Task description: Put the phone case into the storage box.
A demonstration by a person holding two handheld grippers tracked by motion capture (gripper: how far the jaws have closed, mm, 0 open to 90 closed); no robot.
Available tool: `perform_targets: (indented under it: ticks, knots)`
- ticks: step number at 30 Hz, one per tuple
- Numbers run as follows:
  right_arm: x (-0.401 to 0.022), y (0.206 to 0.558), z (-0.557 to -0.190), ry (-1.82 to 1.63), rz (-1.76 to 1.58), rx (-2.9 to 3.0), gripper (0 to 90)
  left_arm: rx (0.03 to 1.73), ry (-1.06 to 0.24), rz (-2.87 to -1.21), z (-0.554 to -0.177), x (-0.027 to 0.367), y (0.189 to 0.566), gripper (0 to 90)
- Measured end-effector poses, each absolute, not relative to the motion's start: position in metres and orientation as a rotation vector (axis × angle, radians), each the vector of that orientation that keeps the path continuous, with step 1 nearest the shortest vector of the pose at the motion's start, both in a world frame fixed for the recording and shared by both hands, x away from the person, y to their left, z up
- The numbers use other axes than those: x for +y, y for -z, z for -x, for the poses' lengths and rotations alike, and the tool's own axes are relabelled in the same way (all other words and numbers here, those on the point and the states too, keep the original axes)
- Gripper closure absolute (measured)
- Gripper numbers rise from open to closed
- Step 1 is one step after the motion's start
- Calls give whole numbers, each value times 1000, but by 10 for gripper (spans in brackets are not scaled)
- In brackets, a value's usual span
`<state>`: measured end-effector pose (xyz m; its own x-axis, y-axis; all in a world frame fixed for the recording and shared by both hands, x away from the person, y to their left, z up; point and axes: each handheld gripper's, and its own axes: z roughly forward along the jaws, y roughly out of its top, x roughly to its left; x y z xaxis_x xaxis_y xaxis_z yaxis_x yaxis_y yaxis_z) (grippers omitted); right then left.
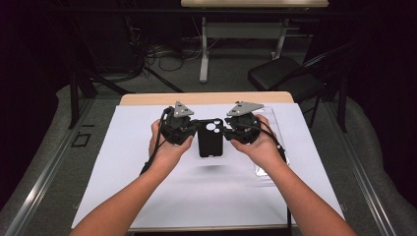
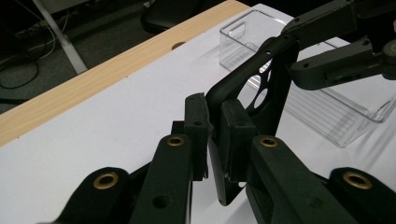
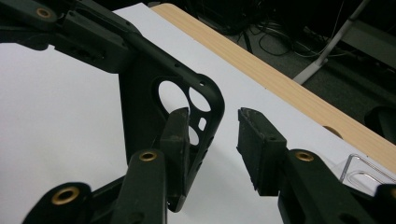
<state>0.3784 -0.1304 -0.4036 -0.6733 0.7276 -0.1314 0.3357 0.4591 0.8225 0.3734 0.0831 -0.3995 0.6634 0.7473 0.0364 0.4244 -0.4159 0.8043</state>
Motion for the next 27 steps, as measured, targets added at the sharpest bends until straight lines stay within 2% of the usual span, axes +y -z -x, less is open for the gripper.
perform_targets:
  ticks: [27]
  knots:
    - [-123,399,-381,-1020,-935,2274,789,873,-517,-2083,-369,75,401,832]
